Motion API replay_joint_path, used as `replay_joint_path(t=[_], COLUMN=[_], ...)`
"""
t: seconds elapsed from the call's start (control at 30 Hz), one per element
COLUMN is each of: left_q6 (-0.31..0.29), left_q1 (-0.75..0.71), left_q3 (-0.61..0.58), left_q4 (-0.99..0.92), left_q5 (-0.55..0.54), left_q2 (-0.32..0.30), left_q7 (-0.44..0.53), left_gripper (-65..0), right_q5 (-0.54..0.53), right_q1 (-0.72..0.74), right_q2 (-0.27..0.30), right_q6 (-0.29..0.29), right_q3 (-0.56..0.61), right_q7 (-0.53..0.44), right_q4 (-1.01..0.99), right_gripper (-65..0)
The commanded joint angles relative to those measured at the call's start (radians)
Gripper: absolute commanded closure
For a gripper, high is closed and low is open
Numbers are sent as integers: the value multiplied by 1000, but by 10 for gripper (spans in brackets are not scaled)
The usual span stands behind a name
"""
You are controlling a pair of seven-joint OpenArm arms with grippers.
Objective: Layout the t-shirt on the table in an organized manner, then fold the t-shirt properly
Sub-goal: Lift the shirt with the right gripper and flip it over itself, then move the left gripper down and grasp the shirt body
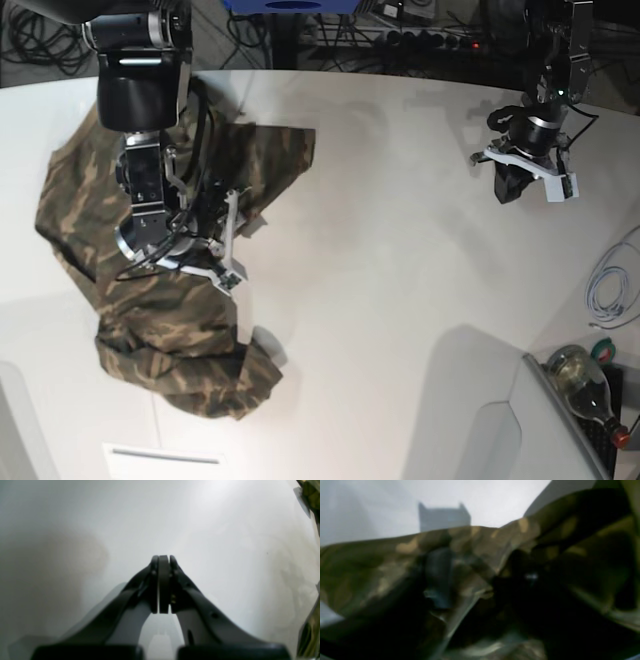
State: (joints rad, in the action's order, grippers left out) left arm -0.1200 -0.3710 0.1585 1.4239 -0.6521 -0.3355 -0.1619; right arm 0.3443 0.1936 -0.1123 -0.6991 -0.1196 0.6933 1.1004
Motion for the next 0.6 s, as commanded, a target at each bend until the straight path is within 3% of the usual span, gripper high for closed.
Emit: replay_joint_path(t=[0.0, 0.03, 0.07, 0.3, 0.4, 0.57], left_q6=[-7, -7, -7, -7, -7, -7], left_q1=[2, 2, 2, 17, 53, 140], left_q3=[10, 10, 10, -17, -109, -302], left_q4=[15, 15, 15, 16, 16, 5], left_q5=[-2, -2, -2, -1, -1, -7], left_q2=[-14, -14, -14, -10, -17, -14], left_q7=[23, 23, 23, 23, 23, 23], left_gripper=[0, 0, 0, 0, 0, 0], right_q5=[9, 9, 9, 8, 8, -1], right_q1=[4, -13, -35, -194, -251, -362], right_q2=[-8, -8, -8, -2, 13, 95], right_q6=[1, 1, 1, 1, 1, 1], right_q3=[10, 21, 38, 177, 189, 331], right_q7=[12, 13, 15, 197, 233, 237], right_q4=[31, 62, 116, 487, 582, 656], right_gripper=[-111, -30, 0, -2, -2, -2])
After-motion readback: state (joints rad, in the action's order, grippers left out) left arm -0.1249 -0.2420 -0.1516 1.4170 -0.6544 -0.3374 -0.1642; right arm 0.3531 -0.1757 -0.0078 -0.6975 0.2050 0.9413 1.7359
